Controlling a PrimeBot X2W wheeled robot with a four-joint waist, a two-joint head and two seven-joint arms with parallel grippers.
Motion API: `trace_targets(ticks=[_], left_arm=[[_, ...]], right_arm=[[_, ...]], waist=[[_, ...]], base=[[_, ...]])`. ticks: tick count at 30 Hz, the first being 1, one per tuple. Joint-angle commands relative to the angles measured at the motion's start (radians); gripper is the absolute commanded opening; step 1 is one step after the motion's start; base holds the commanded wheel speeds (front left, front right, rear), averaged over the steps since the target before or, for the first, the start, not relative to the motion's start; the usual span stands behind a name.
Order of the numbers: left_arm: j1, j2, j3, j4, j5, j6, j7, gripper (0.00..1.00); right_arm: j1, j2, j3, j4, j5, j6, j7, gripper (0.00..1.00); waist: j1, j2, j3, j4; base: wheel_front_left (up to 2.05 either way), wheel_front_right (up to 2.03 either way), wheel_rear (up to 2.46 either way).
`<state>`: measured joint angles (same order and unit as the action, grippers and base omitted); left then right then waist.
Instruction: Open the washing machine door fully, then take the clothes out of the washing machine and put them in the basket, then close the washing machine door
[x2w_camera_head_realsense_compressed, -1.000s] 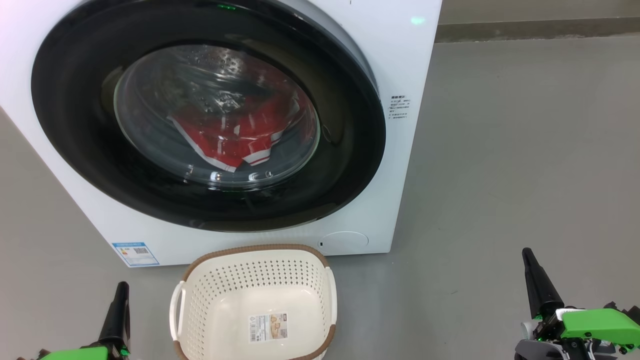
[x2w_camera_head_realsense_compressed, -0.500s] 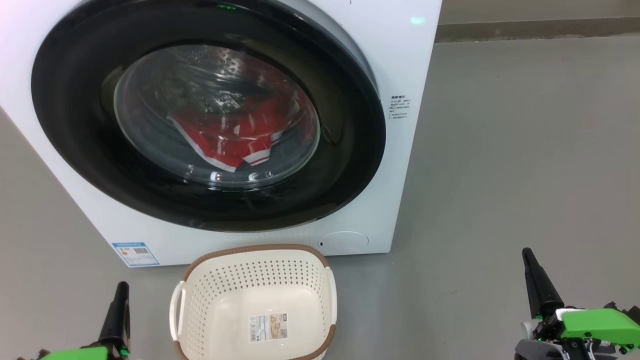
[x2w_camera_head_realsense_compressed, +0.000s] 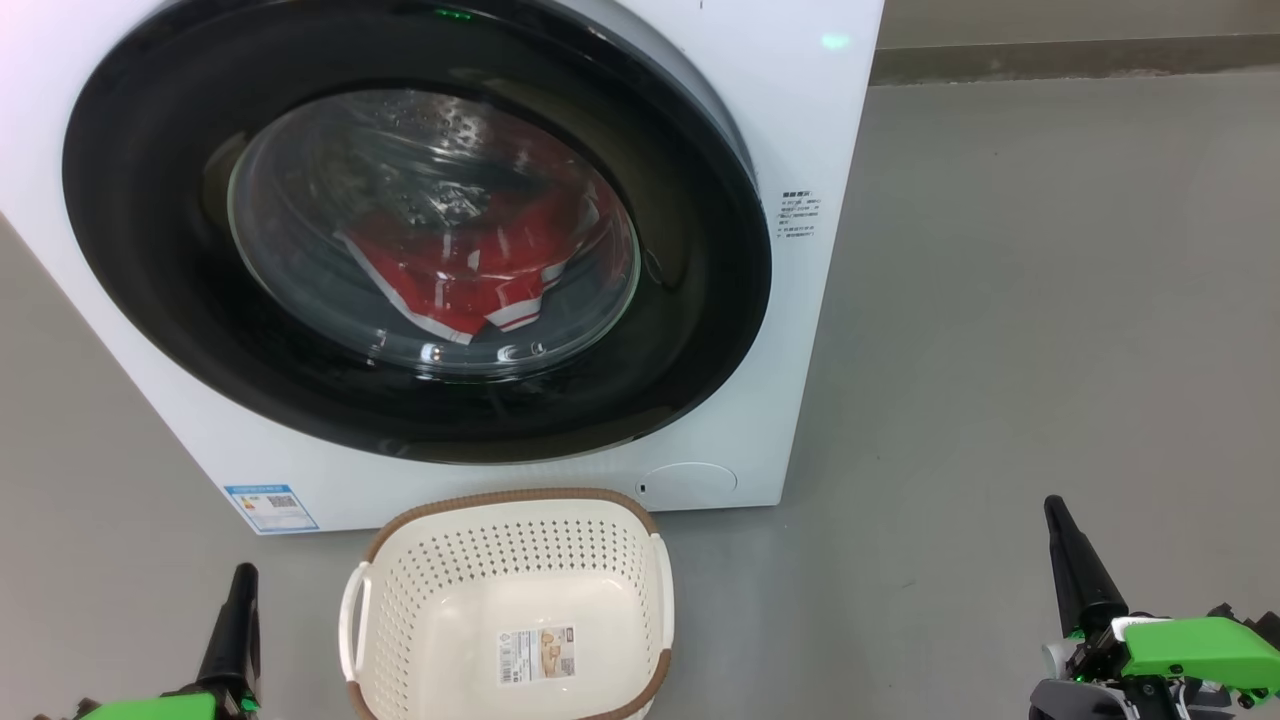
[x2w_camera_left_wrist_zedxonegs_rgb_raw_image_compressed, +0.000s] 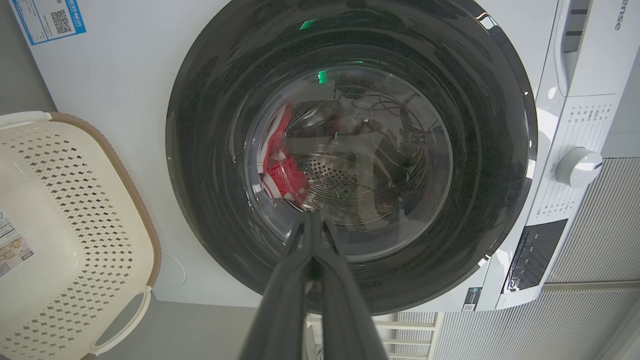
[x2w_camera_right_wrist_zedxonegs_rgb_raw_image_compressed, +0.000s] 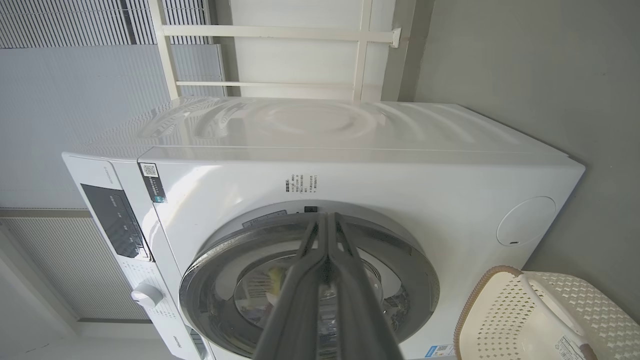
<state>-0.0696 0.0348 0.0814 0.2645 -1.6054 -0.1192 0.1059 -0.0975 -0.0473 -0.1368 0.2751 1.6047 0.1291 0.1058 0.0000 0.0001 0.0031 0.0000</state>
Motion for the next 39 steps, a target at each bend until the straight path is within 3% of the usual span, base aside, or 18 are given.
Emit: trace_targets(ticks=[1, 8, 12, 17, 39], left_arm=[[-0.038, 0.015, 0.032, -0.020, -0.004, -0.012, 0.007, 1.00], [0.015, -0.010, -0.005, 0.024, 0.000, 0.000, -0.007, 1.00], [0.012, -0.009, -0.007, 0.016, -0.003, 0.000, -0.019, 1.00], [0.011, -0.008, -0.011, 0.005, -0.003, -0.001, -0.034, 1.00], [-0.003, 0.010, -0.040, -0.045, 0.058, -0.003, -0.099, 1.00]], right_arm=[[-0.010, -0.003, 0.023, -0.030, 0.004, 0.002, 0.007, 1.00], [0.006, 0.005, 0.004, 0.029, 0.002, 0.000, -0.005, 1.00], [0.001, 0.005, 0.011, 0.027, 0.010, 0.000, -0.013, 1.00], [-0.004, 0.004, 0.019, 0.017, 0.021, 0.000, -0.021, 1.00], [-0.027, -0.010, 0.071, -0.057, -0.034, 0.000, -0.057, 1.00]], waist=[[0.0000, -0.0001, 0.000, 0.000], [0.0002, -0.0001, 0.001, 0.000], [0.0022, -0.0001, -0.002, 0.001], [0.0002, -0.0001, 0.000, 0.002], [0.0000, -0.0001, 0.004, 0.007]], base=[[0.00, 0.00, 0.00], [0.00, 0.00, 0.00], [0.00, 0.00, 0.00], [0.00, 0.00, 0.00], [0.00, 0.00, 0.00]])
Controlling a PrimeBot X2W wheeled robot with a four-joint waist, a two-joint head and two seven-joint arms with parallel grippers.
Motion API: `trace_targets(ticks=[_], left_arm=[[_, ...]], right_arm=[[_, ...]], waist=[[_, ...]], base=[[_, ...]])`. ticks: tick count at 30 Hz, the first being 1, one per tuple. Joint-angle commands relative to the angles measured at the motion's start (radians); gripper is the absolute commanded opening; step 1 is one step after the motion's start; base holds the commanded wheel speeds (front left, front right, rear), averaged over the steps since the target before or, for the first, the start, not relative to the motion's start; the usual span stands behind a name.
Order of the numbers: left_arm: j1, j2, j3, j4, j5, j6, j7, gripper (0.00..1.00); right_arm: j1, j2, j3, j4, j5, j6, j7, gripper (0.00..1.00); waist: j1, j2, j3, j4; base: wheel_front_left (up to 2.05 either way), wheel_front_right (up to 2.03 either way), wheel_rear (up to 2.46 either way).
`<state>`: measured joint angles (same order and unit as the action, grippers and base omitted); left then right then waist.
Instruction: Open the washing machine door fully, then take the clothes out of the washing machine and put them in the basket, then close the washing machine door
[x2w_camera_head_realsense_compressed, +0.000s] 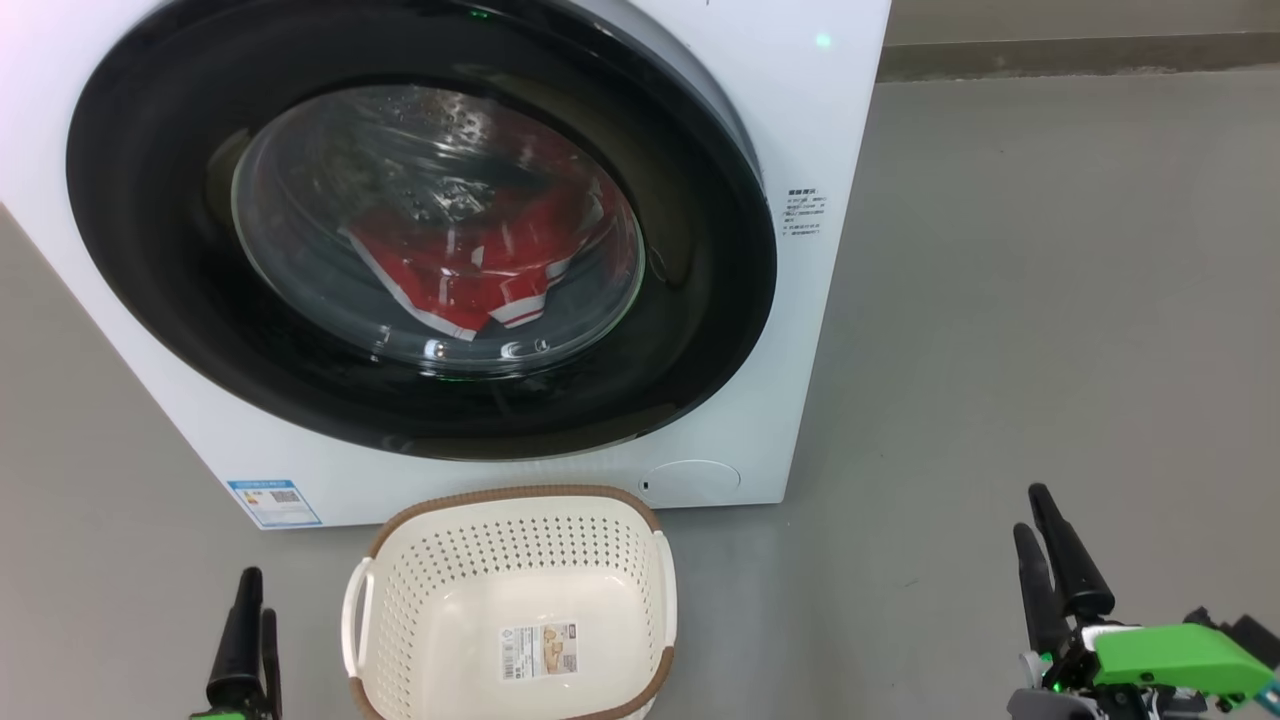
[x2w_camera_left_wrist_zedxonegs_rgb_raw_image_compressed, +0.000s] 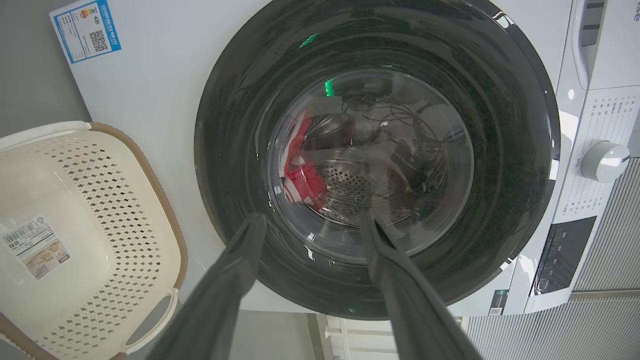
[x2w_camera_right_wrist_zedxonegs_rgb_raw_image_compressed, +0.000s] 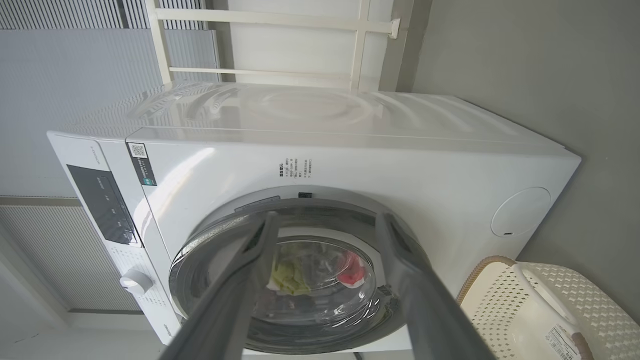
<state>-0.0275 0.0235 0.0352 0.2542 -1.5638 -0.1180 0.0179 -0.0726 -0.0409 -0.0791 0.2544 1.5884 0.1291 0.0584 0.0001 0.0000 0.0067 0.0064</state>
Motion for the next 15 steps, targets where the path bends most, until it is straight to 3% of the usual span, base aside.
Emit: trace_targets(ticks=[1, 15], left_arm=[[-0.045, 0.023, 0.005, -0.037, 0.022, -0.004, -0.014, 1.00], [-0.051, 0.036, -0.005, -0.072, 0.143, -0.005, -0.052, 1.00]], right_arm=[[-0.053, -0.019, 0.019, -0.040, -0.022, 0.000, -0.014, 1.00], [-0.075, -0.082, 0.115, -0.073, -0.129, 0.001, -0.092, 1.00]], waist=[[-0.0001, 0.0000, 0.000, 0.000], [-0.0001, 0.0000, 0.003, 0.002]], base=[[0.00, 0.00, 0.00], [0.00, 0.00, 0.00]])
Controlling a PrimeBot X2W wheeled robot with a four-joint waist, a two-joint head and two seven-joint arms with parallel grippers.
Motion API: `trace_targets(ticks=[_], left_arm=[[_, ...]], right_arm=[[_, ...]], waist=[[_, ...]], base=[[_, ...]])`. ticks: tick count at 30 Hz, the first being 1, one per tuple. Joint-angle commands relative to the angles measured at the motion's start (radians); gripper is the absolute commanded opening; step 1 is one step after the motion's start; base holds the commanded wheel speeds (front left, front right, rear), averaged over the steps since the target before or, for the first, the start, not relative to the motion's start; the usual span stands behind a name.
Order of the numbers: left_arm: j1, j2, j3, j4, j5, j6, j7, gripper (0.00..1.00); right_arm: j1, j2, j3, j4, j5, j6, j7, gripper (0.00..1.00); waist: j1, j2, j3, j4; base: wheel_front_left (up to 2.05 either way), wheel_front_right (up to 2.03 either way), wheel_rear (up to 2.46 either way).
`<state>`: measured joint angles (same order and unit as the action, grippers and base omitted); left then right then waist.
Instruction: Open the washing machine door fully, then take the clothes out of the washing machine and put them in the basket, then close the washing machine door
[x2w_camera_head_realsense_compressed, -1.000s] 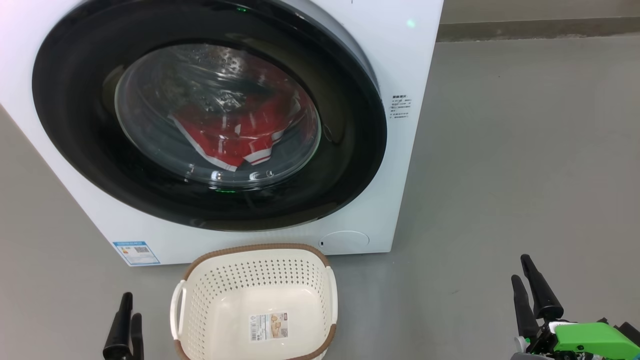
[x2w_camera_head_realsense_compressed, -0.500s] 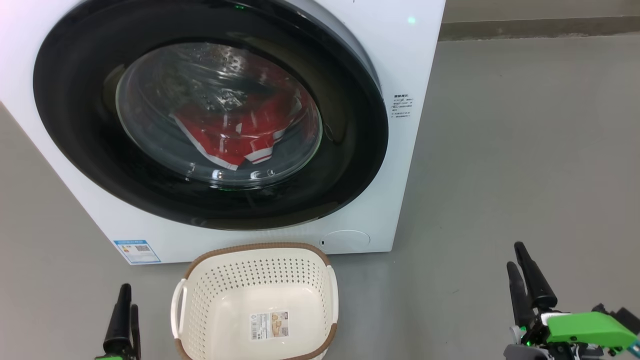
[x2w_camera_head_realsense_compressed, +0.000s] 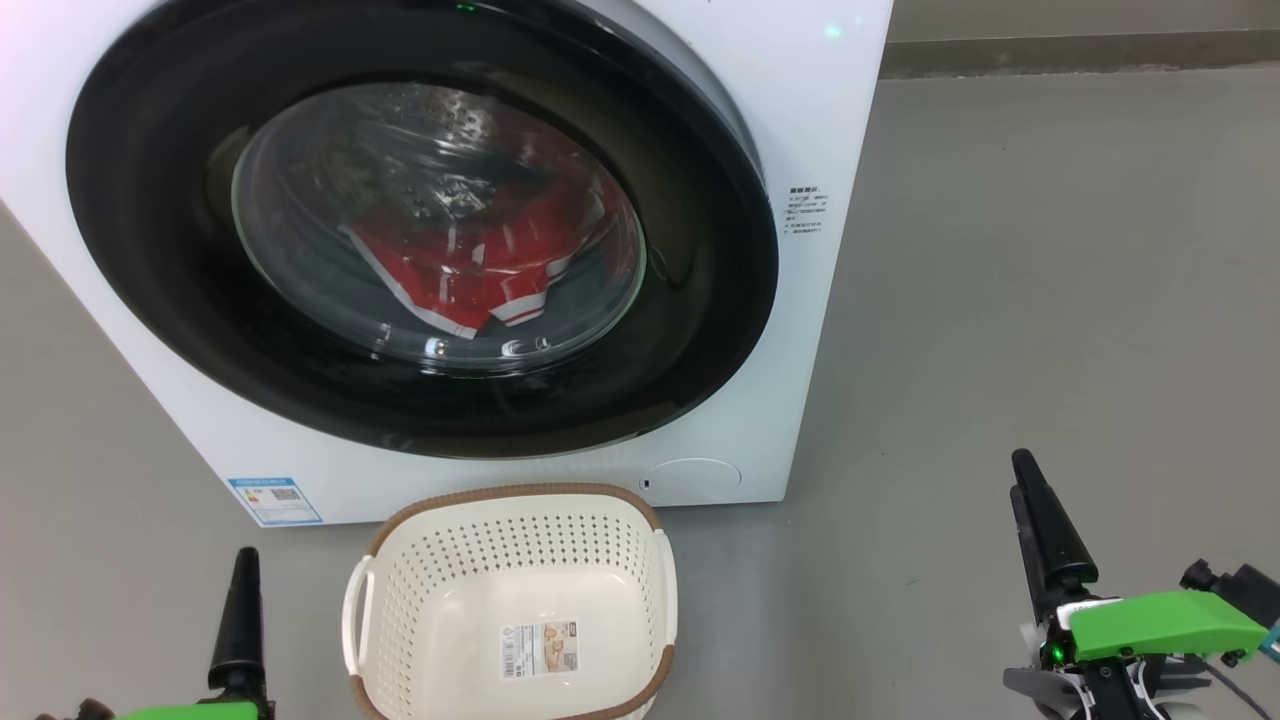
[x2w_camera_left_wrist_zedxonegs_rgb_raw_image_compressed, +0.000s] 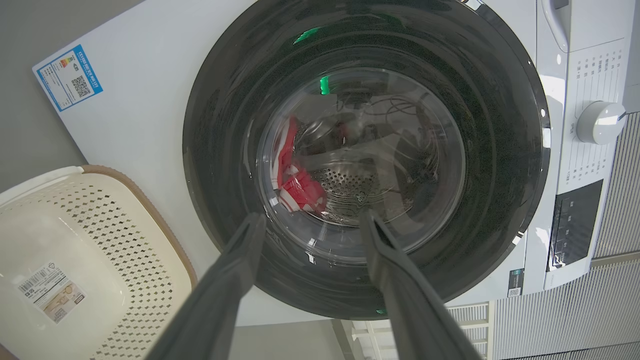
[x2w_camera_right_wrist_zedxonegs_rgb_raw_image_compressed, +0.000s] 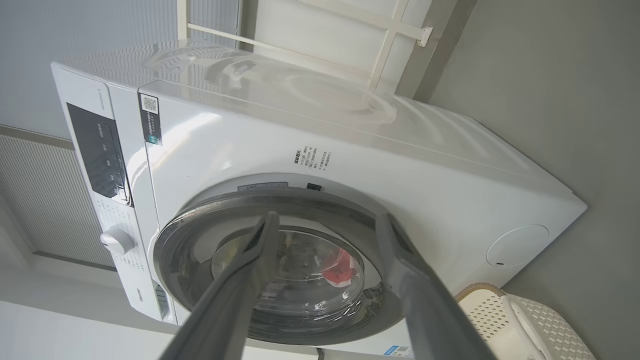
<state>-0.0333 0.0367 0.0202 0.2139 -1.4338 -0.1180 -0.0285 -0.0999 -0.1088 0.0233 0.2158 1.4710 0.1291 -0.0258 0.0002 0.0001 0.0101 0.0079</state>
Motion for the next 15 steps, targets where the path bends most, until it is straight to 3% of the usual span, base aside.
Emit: trace_targets(ticks=[1, 15], left_arm=[[-0.045, 0.024, 0.008, -0.034, 0.026, -0.005, -0.009, 1.00], [-0.049, 0.039, -0.014, -0.050, 0.266, -0.007, -0.050, 1.00]], right_arm=[[-0.050, -0.019, 0.019, -0.034, -0.024, 0.001, -0.012, 1.00], [-0.070, -0.037, 0.067, -0.042, -0.249, 0.001, -0.053, 1.00]], waist=[[-0.0001, -0.0001, 0.000, 0.000], [-0.0001, -0.0001, -0.001, 0.004]], base=[[0.00, 0.00, 0.00], [0.00, 0.00, 0.00]])
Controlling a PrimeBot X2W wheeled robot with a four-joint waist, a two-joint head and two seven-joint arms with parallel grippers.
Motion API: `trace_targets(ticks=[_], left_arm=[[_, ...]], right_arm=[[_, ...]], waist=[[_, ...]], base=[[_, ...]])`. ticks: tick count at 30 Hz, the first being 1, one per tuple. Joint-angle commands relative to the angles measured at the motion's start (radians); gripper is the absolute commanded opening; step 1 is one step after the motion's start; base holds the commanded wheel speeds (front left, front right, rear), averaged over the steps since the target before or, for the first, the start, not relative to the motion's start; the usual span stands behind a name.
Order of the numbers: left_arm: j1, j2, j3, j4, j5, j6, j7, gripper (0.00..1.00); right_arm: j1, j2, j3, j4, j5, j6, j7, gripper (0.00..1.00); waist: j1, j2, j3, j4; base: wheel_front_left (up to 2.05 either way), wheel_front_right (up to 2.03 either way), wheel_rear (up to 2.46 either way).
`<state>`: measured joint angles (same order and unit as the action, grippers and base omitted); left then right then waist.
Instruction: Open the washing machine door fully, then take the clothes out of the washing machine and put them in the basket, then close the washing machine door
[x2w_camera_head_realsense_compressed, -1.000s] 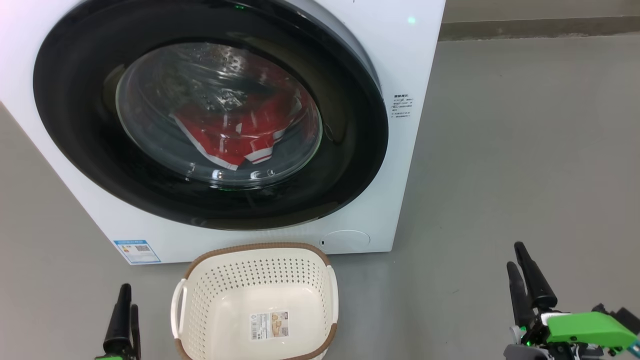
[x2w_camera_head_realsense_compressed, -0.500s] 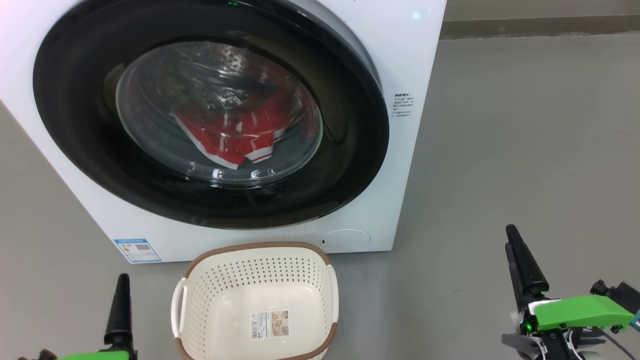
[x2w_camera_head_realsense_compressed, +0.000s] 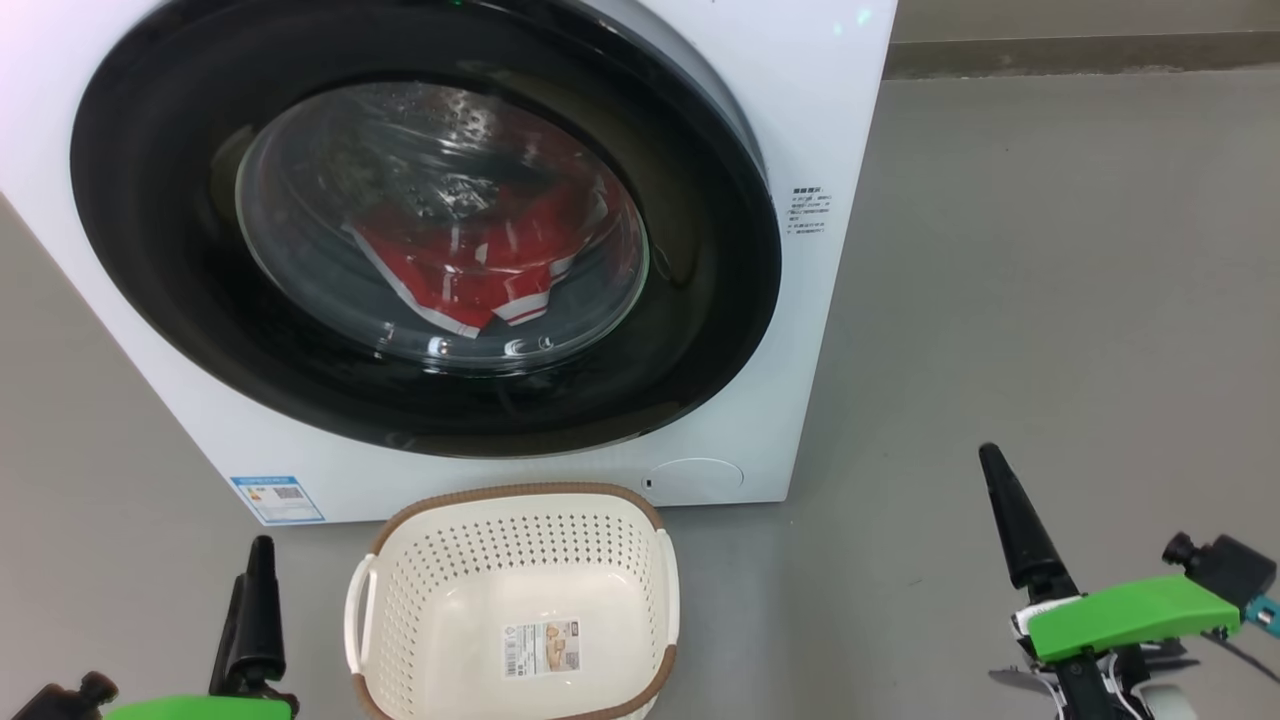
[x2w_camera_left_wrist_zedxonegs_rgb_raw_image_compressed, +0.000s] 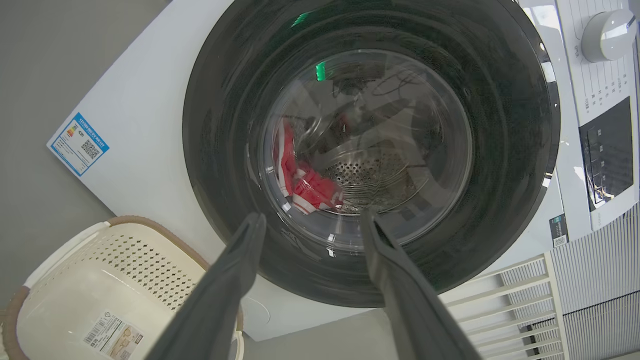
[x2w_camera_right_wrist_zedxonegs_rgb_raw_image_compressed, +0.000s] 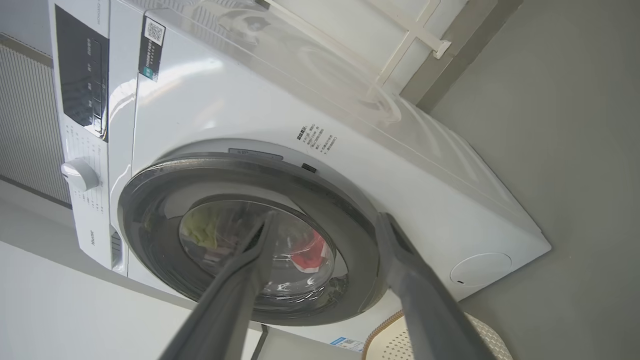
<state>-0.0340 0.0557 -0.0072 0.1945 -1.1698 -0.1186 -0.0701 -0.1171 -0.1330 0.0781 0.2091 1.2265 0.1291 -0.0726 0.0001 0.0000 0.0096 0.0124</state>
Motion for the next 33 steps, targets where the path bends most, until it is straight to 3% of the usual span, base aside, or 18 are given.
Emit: trace_targets(ticks=[1, 17, 33], left_arm=[[-0.049, 0.018, 0.013, -0.032, 0.035, -0.006, -0.014, 1.00], [-0.053, 0.024, -0.001, -0.040, 0.325, -0.008, -0.061, 1.00], [-0.052, 0.020, 0.003, -0.036, 0.611, -0.009, -0.105, 1.00]], right_arm=[[-0.055, -0.015, 0.017, -0.037, -0.032, 0.001, -0.012, 1.00], [-0.074, -0.046, 0.058, -0.032, -0.324, 0.001, -0.059, 1.00], [-0.078, -0.034, 0.043, -0.010, -0.630, 0.001, -0.103, 1.00]], waist=[[-0.0001, 0.0000, 0.000, 0.001], [-0.0001, 0.0000, 0.004, 0.007], [-0.0001, 0.0000, -0.007, 0.014]], base=[[0.00, 0.00, 0.00], [0.00, 0.00, 0.00], [0.00, 0.00, 0.00]])
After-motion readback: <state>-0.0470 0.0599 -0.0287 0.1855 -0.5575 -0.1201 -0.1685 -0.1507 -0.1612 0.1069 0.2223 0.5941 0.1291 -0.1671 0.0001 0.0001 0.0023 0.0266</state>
